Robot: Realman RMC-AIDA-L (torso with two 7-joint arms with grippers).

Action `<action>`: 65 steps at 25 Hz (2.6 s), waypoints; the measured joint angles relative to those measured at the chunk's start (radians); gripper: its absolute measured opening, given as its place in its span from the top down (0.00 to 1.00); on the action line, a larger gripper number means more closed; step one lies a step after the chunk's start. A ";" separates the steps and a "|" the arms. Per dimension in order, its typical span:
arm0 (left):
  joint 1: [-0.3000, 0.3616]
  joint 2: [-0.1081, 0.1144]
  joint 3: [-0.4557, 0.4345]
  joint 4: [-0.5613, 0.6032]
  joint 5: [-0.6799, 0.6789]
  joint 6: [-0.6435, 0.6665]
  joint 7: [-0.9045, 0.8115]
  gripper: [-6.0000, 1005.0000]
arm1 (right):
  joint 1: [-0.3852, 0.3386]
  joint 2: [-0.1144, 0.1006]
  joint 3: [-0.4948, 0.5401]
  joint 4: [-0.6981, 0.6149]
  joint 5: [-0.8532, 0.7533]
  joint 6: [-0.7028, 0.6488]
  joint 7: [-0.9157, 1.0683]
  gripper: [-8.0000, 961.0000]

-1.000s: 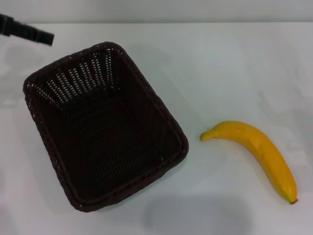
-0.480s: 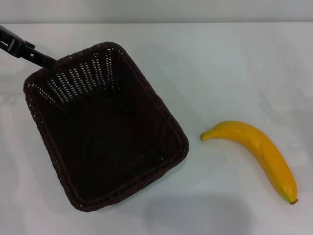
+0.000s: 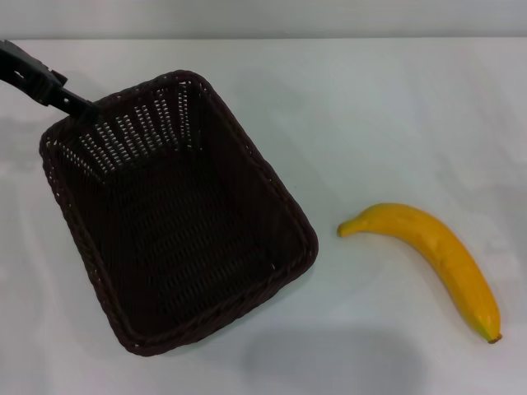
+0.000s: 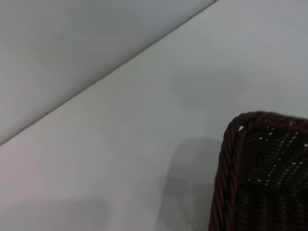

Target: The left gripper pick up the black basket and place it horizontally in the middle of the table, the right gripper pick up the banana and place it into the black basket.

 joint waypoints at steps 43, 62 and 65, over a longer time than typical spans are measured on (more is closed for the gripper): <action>-0.001 -0.077 0.017 -0.125 -0.008 0.224 0.100 0.67 | -0.003 0.000 -0.005 -0.002 0.000 0.001 0.027 0.11; 0.107 0.005 -0.170 -0.116 -0.255 0.076 0.098 0.78 | -0.006 -0.003 0.005 0.001 0.008 -0.012 0.023 0.11; 0.122 0.002 -0.209 -0.117 -0.266 0.072 0.079 0.78 | -0.005 -0.006 0.006 0.003 0.009 -0.023 0.019 0.11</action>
